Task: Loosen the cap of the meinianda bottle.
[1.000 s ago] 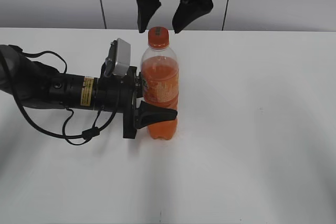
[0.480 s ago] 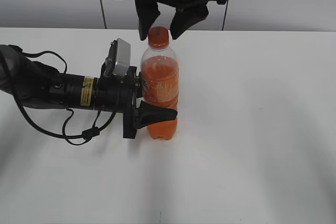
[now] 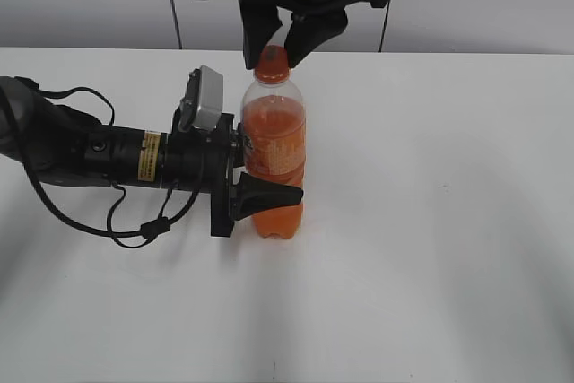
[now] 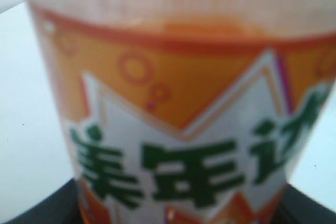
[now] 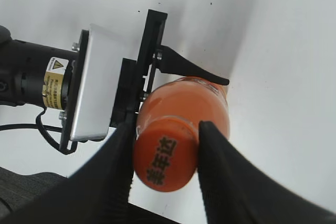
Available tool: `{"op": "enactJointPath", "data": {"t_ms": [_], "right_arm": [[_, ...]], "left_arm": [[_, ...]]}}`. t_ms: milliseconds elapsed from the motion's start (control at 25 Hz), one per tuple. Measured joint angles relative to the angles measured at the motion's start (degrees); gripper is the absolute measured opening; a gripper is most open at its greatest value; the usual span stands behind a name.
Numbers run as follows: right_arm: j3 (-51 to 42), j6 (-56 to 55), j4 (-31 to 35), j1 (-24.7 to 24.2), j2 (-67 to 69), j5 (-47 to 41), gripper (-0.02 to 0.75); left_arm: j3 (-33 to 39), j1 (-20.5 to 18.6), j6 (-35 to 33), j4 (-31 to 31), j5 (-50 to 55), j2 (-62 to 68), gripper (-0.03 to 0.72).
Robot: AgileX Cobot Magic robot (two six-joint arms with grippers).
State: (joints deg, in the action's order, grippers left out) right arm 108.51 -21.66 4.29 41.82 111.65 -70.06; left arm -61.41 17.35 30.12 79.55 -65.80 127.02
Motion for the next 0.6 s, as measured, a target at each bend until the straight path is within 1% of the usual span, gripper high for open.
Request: {"op": "enactJointPath", "data": {"t_ms": [40,360,480,600], "right_arm": [[0.00,0.00,0.00,0.00,0.00,0.00,0.282],[0.00,1.54,-0.05,0.00,0.00,0.00,0.282],[0.00,5.73,0.00,0.00,0.00,0.00,0.281],[0.00,14.47,0.27,0.00,0.00,0.00,0.281]], "left_arm": [[0.00,0.00,0.00,0.00,0.00,0.00,0.412],[0.00,0.00,0.00,-0.05,0.00,0.00,0.412],[0.00,0.00,0.00,-0.05,0.00,0.00,0.412],[0.00,0.00,-0.05,-0.05,-0.13,0.00,0.412]]}}
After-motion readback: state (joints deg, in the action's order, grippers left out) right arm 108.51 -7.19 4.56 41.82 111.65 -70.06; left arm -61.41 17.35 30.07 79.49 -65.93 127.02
